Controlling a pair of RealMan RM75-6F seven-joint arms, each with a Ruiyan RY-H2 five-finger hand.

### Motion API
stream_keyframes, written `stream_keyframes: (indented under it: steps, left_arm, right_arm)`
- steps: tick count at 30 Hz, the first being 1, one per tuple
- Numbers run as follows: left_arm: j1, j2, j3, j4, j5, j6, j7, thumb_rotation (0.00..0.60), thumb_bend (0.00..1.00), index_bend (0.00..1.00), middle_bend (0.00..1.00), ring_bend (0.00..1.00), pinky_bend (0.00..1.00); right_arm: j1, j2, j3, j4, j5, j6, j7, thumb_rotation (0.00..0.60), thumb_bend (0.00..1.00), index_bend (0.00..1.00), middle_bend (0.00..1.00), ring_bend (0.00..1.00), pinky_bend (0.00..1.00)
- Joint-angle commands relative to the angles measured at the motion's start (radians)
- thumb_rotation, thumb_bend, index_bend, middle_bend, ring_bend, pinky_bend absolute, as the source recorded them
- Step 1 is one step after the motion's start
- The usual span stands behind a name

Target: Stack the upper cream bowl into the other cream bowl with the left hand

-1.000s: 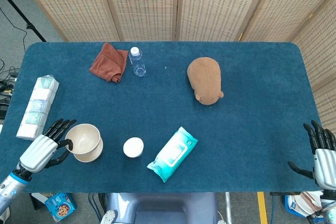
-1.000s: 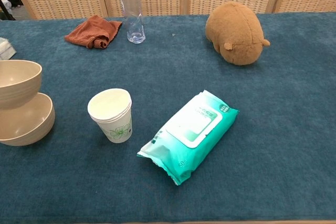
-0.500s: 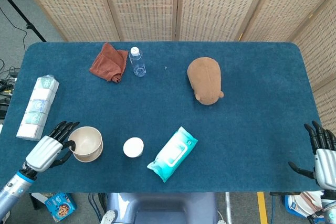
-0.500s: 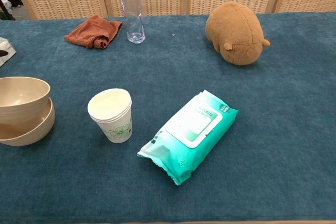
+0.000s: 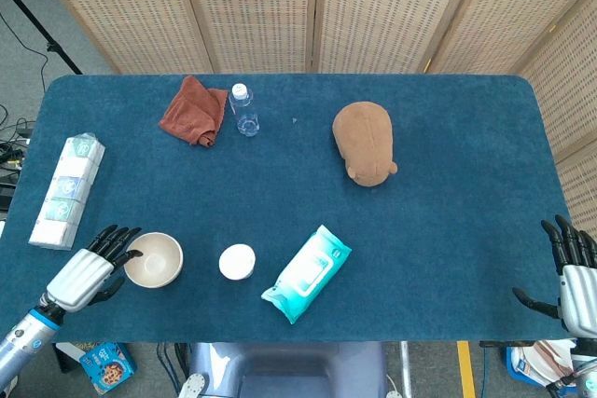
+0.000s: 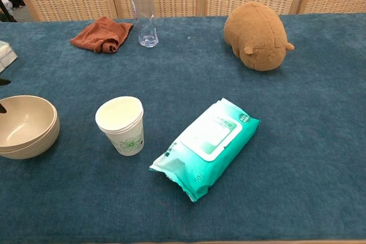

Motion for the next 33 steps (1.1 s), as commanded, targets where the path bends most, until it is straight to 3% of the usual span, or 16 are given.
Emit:
stream_keyframes:
  steps: [1, 14, 33]
  left_arm:
    - [0.001, 0.018, 0.008, -0.018, 0.007, 0.009, -0.013, 0.6, 0.45, 0.14, 0.0, 0.0, 0.0]
    - [0.049, 0.063, 0.065, -0.016, 0.052, 0.071, -0.064, 0.6, 0.44, 0.12, 0.0, 0.0, 0.0]
    - [0.067, 0.047, 0.064, 0.028, 0.036, 0.046, -0.085, 0.6, 0.44, 0.12, 0.0, 0.0, 0.0]
  right_arm:
    - [-0.001, 0.0, 0.0, -0.001, 0.0, 0.002, -0.001, 0.6, 0.0, 0.0, 0.0, 0.0, 0.0]
    - [-0.003, 0.001, -0.002, -0.004, -0.005, 0.004, -0.002, 0.6, 0.0, 0.0, 0.0, 0.0, 0.0]
    - [-0.003, -0.001, -0.005, -0.004, -0.007, 0.003, -0.007, 0.6, 0.0, 0.0, 0.0, 0.0, 0.0]
